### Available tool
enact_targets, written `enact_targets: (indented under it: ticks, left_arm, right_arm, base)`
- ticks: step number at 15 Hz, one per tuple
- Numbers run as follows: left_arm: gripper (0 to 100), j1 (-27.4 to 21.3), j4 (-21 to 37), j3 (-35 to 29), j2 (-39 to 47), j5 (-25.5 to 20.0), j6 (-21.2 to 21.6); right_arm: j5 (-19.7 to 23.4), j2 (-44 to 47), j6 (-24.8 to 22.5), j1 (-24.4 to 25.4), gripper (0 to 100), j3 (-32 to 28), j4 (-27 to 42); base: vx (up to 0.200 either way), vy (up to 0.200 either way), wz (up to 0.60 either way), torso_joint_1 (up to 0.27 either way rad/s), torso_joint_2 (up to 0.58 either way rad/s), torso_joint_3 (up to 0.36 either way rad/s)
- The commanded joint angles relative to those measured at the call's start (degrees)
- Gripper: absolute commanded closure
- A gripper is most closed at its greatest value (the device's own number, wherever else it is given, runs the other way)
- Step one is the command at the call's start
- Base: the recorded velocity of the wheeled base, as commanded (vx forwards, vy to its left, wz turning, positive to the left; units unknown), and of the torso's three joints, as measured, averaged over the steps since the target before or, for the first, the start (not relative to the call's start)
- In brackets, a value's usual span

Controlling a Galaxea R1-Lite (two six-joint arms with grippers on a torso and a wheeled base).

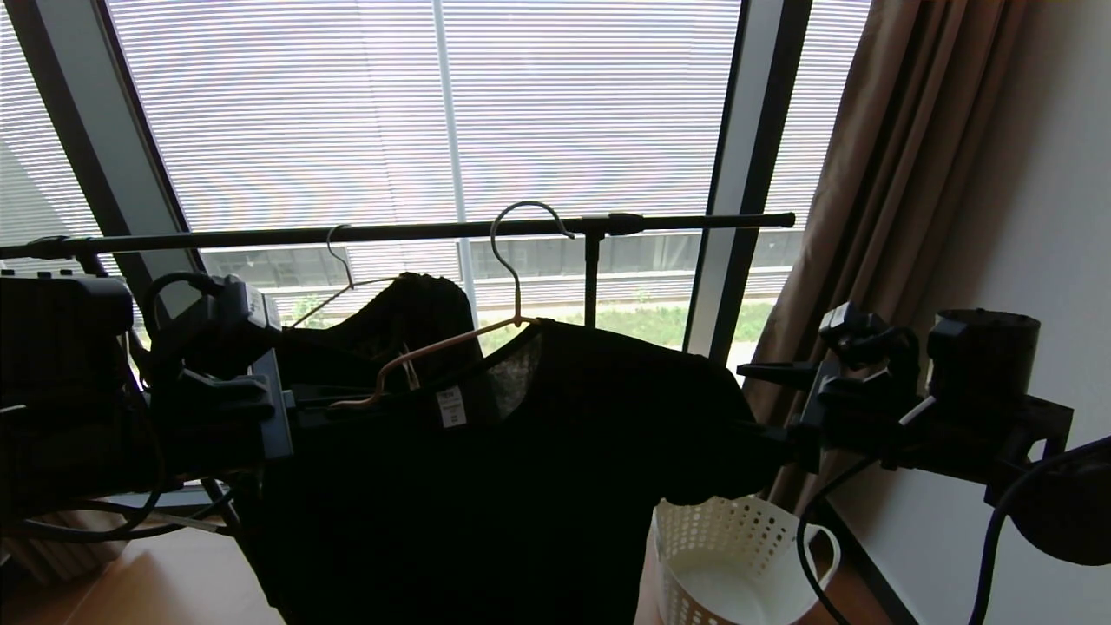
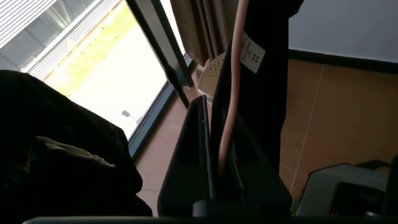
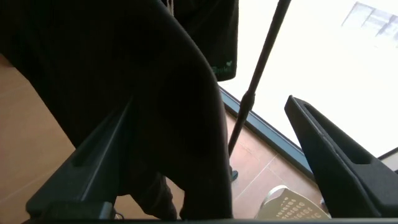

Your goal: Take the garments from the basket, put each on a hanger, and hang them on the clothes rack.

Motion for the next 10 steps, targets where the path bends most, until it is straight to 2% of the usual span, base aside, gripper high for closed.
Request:
enact_targets:
  ticks: [1,5,6,10]
  left_arm:
    - [100,0.2,0.0,0.1,-0.4,0.0,-0.1]
    - [100,0.9,0.0,0.2,-0.9,0.0,-0.1]
    - [100,1.0,0.0,0.6,-1.0,0.0,-0.1]
    - [100,1.7,0.0,1.0,-1.3,0.0,-0.1]
  right_arm:
    - [0.0,2.6,0.0,-0.5,0,-0.8,0.0]
    - [0.1,3.1,0.0,-1.0,0,-0.9,0.0]
    - [0.0,3.1,0.0,-1.0,100,-0.9,0.0]
    - [0.2,2.7,0.1,-3.9,100,-1.8,0.0]
  base:
    - [0.0,0.0,0.0,0.0,0.0,0.0]
    - [0.0,0.0,0.0,0.0,0.0,0.0]
    - [0.0,0.0,0.0,0.0,0.0,0.0]
    - [0.0,0.0,0.0,0.0,0.0,0.0]
